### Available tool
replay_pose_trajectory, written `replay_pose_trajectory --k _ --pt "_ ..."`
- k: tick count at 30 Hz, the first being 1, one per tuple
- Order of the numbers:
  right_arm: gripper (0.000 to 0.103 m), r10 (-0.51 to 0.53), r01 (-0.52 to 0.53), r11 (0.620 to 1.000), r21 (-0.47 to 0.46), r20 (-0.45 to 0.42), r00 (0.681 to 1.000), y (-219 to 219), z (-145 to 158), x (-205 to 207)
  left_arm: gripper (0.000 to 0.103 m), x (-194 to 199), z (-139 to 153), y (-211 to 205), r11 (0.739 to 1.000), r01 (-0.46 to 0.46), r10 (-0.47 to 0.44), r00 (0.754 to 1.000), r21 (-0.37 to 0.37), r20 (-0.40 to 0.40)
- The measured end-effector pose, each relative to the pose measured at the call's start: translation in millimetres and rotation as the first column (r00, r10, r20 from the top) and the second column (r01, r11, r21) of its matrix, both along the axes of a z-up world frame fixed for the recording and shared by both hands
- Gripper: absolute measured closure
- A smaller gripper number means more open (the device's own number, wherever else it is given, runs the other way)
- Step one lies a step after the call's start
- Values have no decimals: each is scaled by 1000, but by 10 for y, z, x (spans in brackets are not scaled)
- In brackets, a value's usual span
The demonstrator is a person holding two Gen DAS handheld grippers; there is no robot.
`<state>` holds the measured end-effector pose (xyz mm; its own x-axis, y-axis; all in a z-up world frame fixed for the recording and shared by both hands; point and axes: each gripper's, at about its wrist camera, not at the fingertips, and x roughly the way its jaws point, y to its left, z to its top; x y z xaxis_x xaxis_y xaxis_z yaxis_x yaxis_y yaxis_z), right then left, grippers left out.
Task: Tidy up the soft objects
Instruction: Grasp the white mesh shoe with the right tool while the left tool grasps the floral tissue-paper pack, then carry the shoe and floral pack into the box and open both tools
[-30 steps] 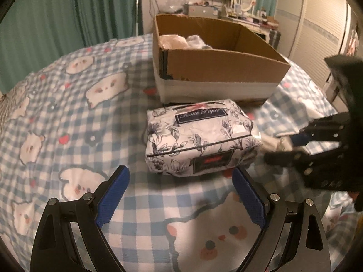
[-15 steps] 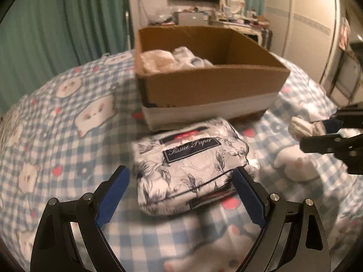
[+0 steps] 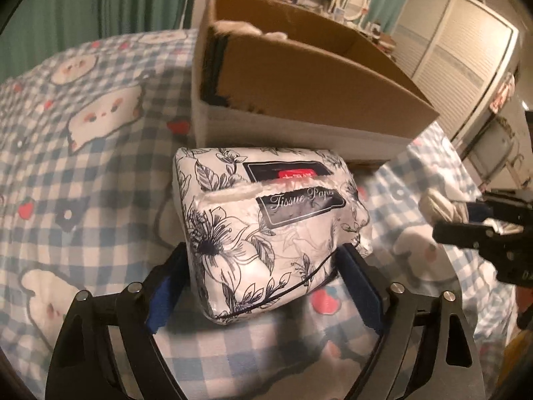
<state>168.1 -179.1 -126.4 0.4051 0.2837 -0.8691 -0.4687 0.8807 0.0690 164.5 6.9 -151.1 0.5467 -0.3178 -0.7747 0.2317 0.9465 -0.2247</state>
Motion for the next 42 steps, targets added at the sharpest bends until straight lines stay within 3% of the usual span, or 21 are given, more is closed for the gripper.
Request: replay_pose_trajectory --k 8,24,32,42 --pt "73 -19 18 999 35 45 999 -37 223 -150 40 -290 261 -44 1000 -6 5 999 13 46" --pt "73 -65 43 995 95 248 966 -46 1048 -728 42 -881 1270 -160 999 -20 9 972 43 235" --pt "73 -93 56 992 116 343 935 -100 1534 -607 41 -681 1755 -151 997 -69 54 945 36 324" --pt "73 -126 77 988 131 420 899 -130 1862 62 41 100 1916 -170 993 -110 91 927 32 363"
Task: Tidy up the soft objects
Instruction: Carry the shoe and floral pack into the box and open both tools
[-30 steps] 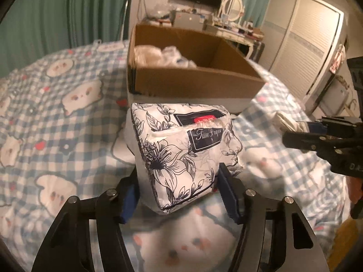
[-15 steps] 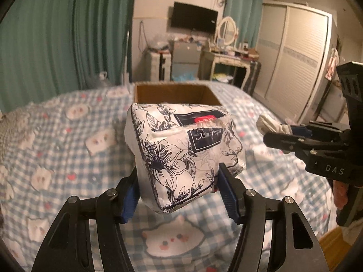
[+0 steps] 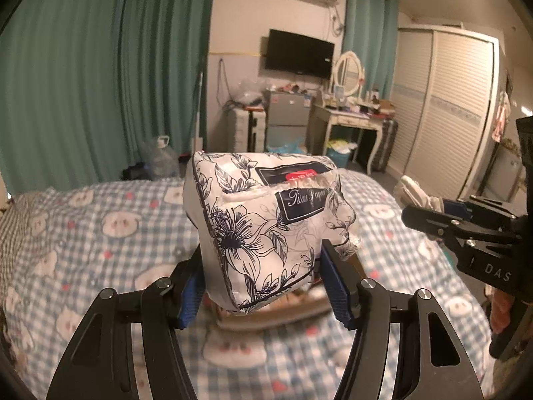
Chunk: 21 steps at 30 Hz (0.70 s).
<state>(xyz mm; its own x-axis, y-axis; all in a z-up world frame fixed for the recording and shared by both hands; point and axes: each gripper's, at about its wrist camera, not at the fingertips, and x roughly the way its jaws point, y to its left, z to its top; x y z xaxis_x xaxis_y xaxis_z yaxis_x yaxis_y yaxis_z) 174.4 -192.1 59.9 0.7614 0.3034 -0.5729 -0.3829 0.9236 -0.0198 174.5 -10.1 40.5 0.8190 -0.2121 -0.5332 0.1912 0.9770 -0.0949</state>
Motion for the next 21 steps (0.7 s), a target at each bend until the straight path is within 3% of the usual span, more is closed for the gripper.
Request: replay_pose_trajectory --k 5,11,14,17,21 --pt "73 -23 23 1000 15 2 1000 4 -79 496 41 507 -200 -82 1000 7 -7 1000 14 -27" --pt "73 -46 49 998 40 -78 996 1 -504 1185 41 977 -605 -216 998 37 -31 993 53 -110" --pt "73 -57 62 997 40 -119 991 9 -764 1389 41 1093 -787 -272 993 63 -49 989 96 -137" --pt "73 -48 54 998 34 -146 988 36 -977 1493 40 1146 -953 -252 993 77 -62 985 95 -160" --pt "68 -46 50 998 25 -159 986 97 -1104 1568 29 1147 -1028 -251 994 83 -70 983 72 -172"
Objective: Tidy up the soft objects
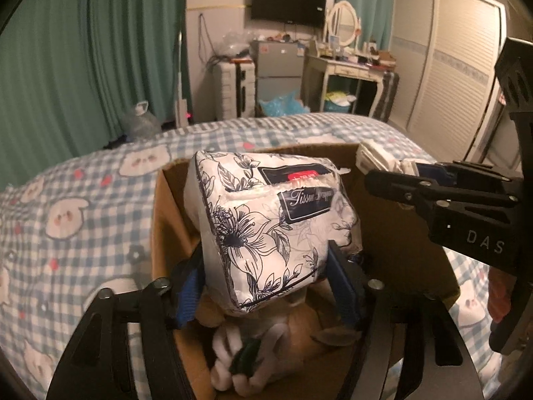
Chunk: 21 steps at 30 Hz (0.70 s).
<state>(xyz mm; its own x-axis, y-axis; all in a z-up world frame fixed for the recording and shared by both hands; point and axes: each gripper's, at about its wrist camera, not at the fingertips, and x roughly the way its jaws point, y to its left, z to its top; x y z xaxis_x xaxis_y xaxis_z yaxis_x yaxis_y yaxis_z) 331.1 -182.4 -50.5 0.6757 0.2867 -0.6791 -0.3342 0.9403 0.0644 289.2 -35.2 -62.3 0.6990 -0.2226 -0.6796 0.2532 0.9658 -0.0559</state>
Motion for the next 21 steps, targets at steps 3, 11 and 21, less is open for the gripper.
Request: replay_pose_trajectory --k 3,11,21 --pt "44 -14 14 1000 8 -2 1000 11 29 0 17 -23 49 -16 998 -44 44 999 45 6" --pt "31 -71 71 997 5 46 996 -144 490 -301 17 -350 523 26 989 -91 84 995 115 61" --pt "29 -102 100 995 21 223 969 -407 1817 -1433 16 -1377 1884 -15 989 -121 88 941 83 326"
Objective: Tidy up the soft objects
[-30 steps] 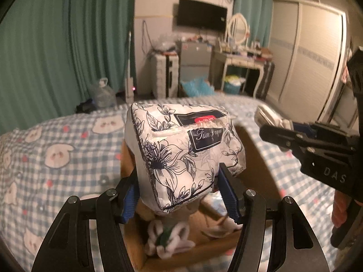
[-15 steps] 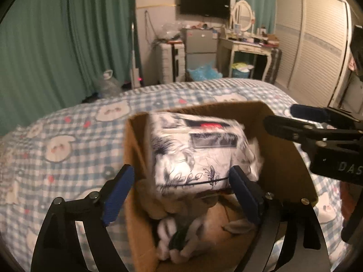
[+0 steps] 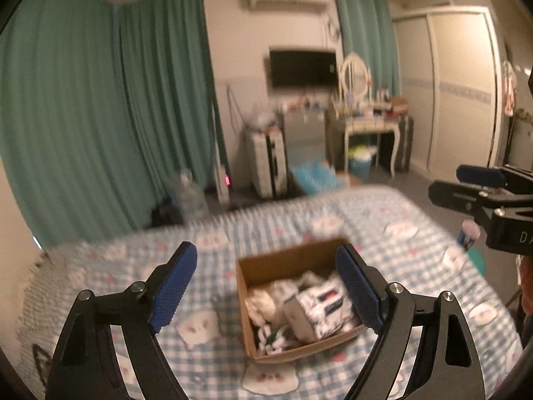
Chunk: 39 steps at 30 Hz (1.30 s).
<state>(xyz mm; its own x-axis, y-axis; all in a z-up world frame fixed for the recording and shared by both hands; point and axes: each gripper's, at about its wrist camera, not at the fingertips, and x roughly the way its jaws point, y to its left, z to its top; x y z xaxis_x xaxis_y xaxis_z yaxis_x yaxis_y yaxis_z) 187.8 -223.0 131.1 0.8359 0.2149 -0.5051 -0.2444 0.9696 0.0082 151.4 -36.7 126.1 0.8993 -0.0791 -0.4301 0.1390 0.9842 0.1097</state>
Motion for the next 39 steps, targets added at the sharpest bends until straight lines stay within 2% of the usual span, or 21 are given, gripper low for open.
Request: replay_pose_trajectory --k 4,5,7,8,10,14,18,22,26,29,33,36,39 --pt "19 -5 3 1000 18 91 996 -73 491 -559 9 -641 504 19 1000 -16 15 984 7 179" --pt "17 -5 2 1000 22 117 993 -89 601 -706 9 -871 625 26 1000 -26 24 968 5 249" --pt "1 -9 6 1000 19 174 985 -94 788 -1012 5 -1138 727 39 999 -49 45 943 5 328" --pt "0 -25 21 1000 21 211 977 -90 869 -1193 4 -1293 765 46 998 -57 52 926 3 374" --pt "0 -27 18 999 36 254 967 -81 954 -1420 4 -1527 783 72 997 -81 71 903 5 423" --pt "0 -13 -9 997 81 270 963 -62 964 -1767 4 -1765 728 151 998 -68 65 895 -9 442" --pt "0 -25 -8 993 116 279 960 -59 824 -1933 4 -1860 574 231 996 -76 85 895 -38 437" --pt "0 -33 1 993 119 267 963 30 511 -1910 4 -1772 309 322 992 -84 113 916 -93 385" --pt "0 -51 26 994 107 244 968 166 36 -1698 4 -1536 -85 398 987 -121 149 934 -107 325" --pt "0 -46 26 993 119 170 984 264 -393 -1437 4 -1339 -389 450 984 -130 159 952 -126 262" --pt "0 -52 39 993 112 118 992 338 -854 -1229 4 -1110 -741 511 983 -136 158 969 -124 192" --pt "0 -64 54 992 113 79 995 343 -1085 -1143 4 -1097 -930 564 983 -125 145 978 -137 149" --pt "0 -77 71 995 76 70 995 330 -1138 -1044 4 -1031 -1019 564 982 -123 141 982 -141 127"
